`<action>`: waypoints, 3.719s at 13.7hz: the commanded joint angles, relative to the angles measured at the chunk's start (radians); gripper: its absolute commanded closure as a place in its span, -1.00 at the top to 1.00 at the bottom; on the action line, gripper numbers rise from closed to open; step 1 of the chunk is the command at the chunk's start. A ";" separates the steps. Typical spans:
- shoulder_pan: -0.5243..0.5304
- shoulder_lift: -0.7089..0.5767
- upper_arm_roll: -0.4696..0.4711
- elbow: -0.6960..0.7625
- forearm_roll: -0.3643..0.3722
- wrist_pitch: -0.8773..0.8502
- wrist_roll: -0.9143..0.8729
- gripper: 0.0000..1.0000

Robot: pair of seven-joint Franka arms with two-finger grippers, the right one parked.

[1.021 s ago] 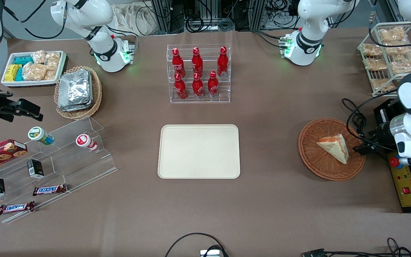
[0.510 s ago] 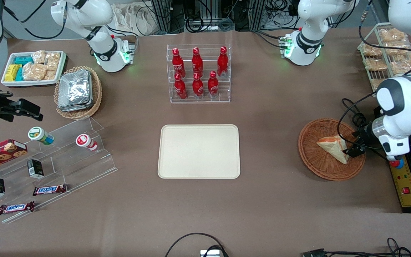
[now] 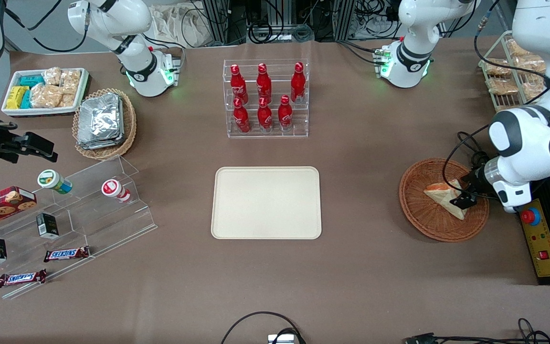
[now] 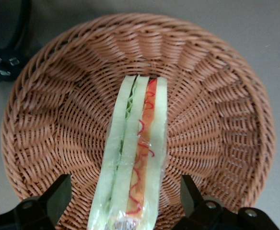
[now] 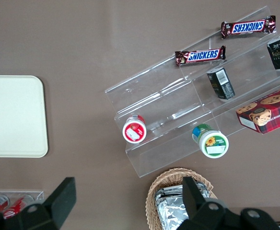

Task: Place sandwich from basket to tray
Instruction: 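Lower the left gripper and close it on the triangular sandwich, then lift the sandwich out of the basket with the left gripper, then carry the held sandwich over to the cream tray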

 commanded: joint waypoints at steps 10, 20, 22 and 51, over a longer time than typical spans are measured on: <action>-0.080 0.056 -0.008 0.036 0.034 0.045 -0.024 -1.00; -0.089 -0.046 -0.023 0.510 0.125 -0.718 0.284 -1.00; -0.114 -0.033 -0.048 0.635 0.126 -0.817 0.366 -1.00; -0.749 0.507 -0.080 0.731 0.229 -0.300 0.096 1.00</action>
